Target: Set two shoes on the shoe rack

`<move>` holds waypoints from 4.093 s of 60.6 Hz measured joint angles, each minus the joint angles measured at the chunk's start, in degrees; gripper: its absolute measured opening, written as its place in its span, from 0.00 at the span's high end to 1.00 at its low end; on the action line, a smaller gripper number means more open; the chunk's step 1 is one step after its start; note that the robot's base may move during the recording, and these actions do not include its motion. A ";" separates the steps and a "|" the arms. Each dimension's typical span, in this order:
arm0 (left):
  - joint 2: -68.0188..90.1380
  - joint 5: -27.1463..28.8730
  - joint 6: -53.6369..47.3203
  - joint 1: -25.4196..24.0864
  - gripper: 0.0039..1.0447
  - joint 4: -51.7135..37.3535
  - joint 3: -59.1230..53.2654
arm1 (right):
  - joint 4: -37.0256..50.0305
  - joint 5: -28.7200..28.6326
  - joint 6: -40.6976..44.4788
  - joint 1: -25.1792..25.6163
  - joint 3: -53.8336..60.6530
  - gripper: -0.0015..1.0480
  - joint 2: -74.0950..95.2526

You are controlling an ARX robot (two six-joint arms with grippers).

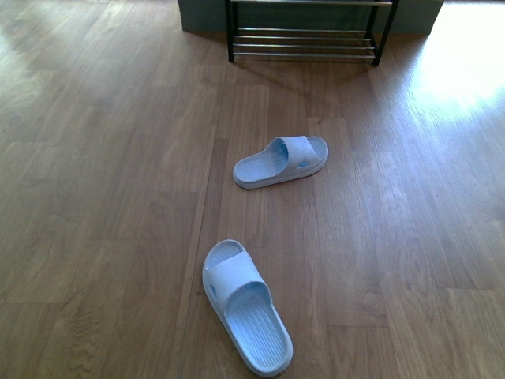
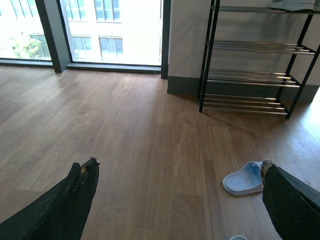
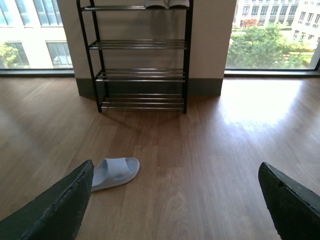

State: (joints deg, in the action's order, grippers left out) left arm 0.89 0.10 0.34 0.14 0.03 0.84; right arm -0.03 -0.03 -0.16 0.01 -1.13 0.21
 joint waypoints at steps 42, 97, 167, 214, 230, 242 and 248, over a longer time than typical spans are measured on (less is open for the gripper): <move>0.02 -0.07 -0.02 0.00 0.09 0.00 0.00 | -0.15 -12.70 0.07 0.20 -0.39 0.09 7.15; 0.02 -0.07 -0.04 0.00 0.09 0.00 0.00 | 62.71 -9.68 14.64 -27.52 -34.45 0.09 151.25; 0.02 -0.09 -0.04 0.00 0.09 0.00 0.00 | 49.44 -9.27 -1.57 -31.17 -67.08 0.31 172.52; 0.02 -0.09 -0.04 0.00 0.09 0.00 0.00 | 61.81 -6.51 -5.64 -19.76 -39.41 0.98 147.36; 0.02 -0.09 -0.04 0.00 0.09 0.00 0.00 | 53.90 -7.39 -5.60 -11.78 -21.07 0.98 116.72; 0.02 -0.09 -0.04 0.00 0.09 0.00 0.00 | 41.42 -9.09 -5.95 -9.99 -13.84 0.98 91.17; 0.02 -0.07 -0.04 0.00 0.09 0.00 0.00 | 33.18 -10.60 -6.80 -9.07 -10.56 0.98 75.97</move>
State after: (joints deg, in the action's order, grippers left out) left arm 0.91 0.03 0.30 0.14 0.03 0.84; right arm 33.15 -10.63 -6.96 -9.06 -11.68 76.18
